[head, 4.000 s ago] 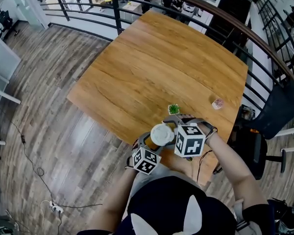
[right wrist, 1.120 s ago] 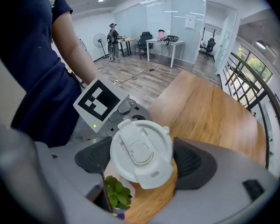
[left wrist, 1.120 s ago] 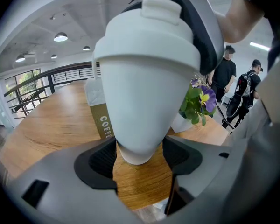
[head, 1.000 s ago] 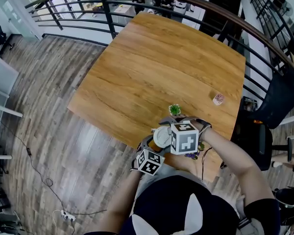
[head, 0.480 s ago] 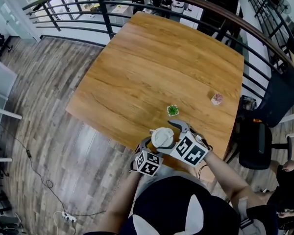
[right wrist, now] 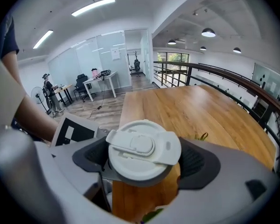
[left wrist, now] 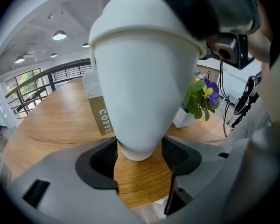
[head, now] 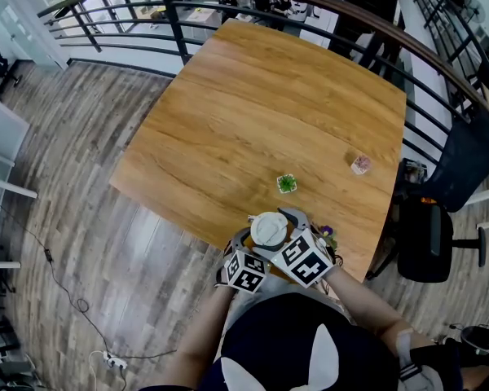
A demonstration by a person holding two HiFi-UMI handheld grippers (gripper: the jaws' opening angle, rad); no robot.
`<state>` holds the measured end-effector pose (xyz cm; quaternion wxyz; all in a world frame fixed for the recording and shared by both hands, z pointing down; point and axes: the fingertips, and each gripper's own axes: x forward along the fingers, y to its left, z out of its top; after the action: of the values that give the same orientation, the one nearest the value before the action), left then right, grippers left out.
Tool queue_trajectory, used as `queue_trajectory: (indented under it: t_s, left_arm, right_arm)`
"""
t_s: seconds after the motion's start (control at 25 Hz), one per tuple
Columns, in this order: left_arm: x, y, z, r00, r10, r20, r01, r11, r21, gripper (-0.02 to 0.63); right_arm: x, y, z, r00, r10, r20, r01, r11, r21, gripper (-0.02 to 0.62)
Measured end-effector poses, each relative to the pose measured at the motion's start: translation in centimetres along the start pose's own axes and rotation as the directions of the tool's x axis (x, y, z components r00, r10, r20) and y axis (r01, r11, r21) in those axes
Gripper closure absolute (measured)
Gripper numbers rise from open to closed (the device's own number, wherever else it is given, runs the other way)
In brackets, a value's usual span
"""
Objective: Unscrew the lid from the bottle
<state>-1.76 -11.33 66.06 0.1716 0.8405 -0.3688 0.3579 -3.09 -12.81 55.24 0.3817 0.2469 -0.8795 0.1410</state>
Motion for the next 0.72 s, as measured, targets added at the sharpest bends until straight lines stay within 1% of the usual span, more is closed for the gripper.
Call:
queue_trajectory:
  t_s: [0.24,0.44,0.72]
  left_arm:
    - [0.00,0.07,0.01,1.000,0.004,0.000,-0.004,1.000,-0.001,0.299]
    - [-0.01,0.26,-0.07,1.000,0.002,-0.001,-0.002,1.000,0.001,0.301]
    - [0.13,0.05,-0.16,1.000,0.004,-0.006,-0.004,1.000,0.005,0.301]
  right_arm:
    - [0.14,0.03,0.00,1.000,-0.002,0.006,0.003,1.000,-0.013,0.143]
    - [0.20,0.08,0.16,1.000,0.009,-0.014,-0.010,1.000,-0.020,0.147]
    - [0.05,0.06,0.05,0.999,0.013,-0.029,-0.015,0.998,-0.059,0.147]
